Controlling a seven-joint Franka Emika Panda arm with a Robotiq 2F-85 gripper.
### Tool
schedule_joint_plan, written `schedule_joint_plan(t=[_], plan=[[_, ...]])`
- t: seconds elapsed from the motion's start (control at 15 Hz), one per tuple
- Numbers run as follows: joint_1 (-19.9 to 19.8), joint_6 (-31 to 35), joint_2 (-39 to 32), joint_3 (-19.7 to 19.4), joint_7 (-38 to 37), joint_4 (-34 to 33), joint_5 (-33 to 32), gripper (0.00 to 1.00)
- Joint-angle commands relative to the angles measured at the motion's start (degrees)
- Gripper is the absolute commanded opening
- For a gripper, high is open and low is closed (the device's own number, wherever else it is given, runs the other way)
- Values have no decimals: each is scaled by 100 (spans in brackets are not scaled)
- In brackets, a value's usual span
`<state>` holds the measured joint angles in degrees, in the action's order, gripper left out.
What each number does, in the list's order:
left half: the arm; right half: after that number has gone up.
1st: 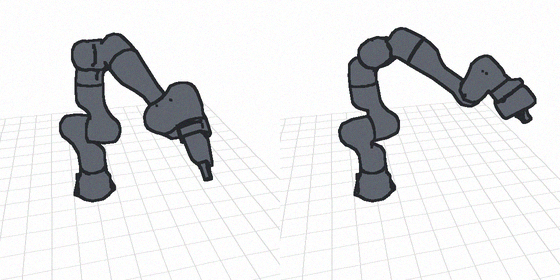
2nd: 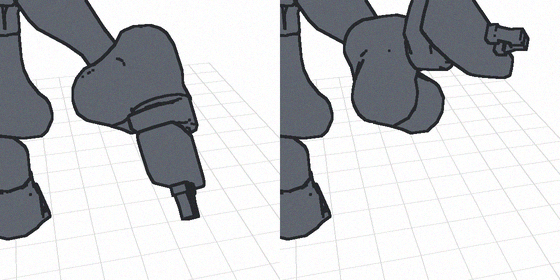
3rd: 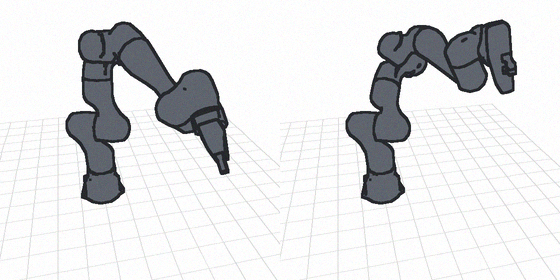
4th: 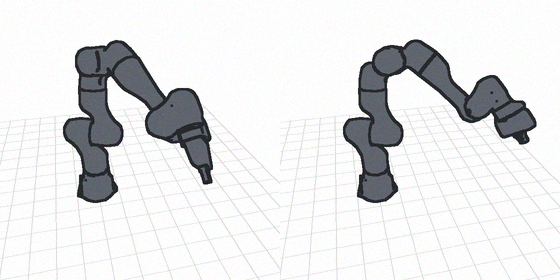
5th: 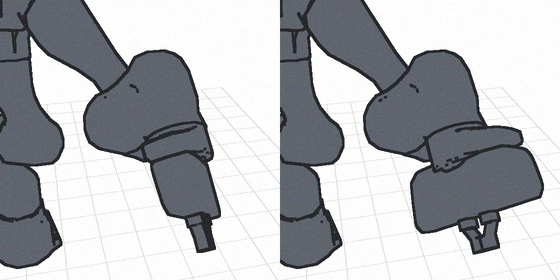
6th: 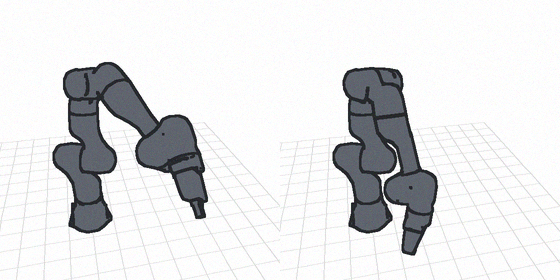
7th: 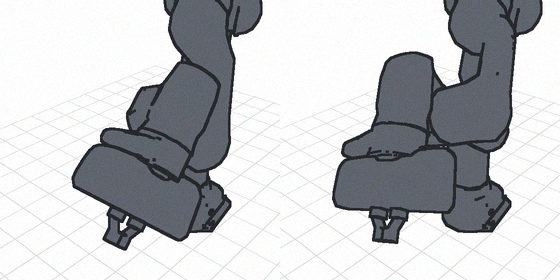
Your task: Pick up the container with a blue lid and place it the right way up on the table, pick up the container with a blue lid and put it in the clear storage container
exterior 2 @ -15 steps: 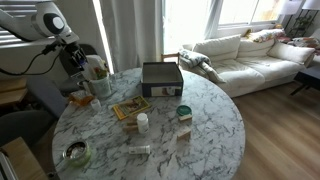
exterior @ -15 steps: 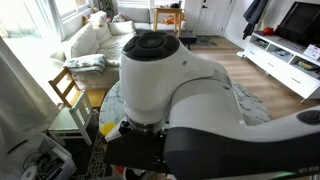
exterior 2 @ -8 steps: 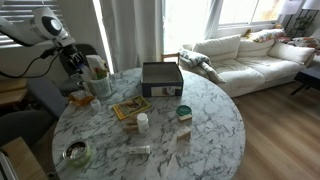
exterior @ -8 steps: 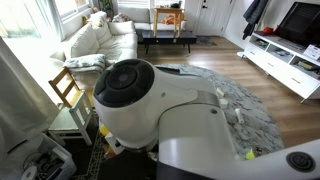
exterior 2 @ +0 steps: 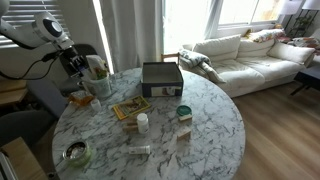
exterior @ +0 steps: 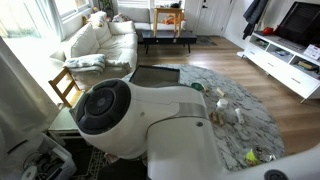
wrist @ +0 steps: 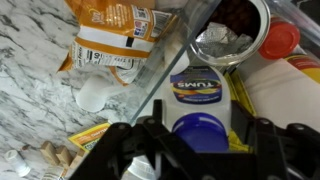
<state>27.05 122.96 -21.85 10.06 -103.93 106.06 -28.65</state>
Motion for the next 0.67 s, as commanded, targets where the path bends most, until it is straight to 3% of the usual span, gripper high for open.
schedule_joint_plan(t=[0.0,0.4,0.47,0.6], plan=[[88,-184,-223,-69,-375,-246,80,42],[59,-8,-311,-151,-870,-327,60,42],[73,-20,-319,-182,-955,-345,4,84],[43,34,-298,-201,-1074,-369,41,98]])
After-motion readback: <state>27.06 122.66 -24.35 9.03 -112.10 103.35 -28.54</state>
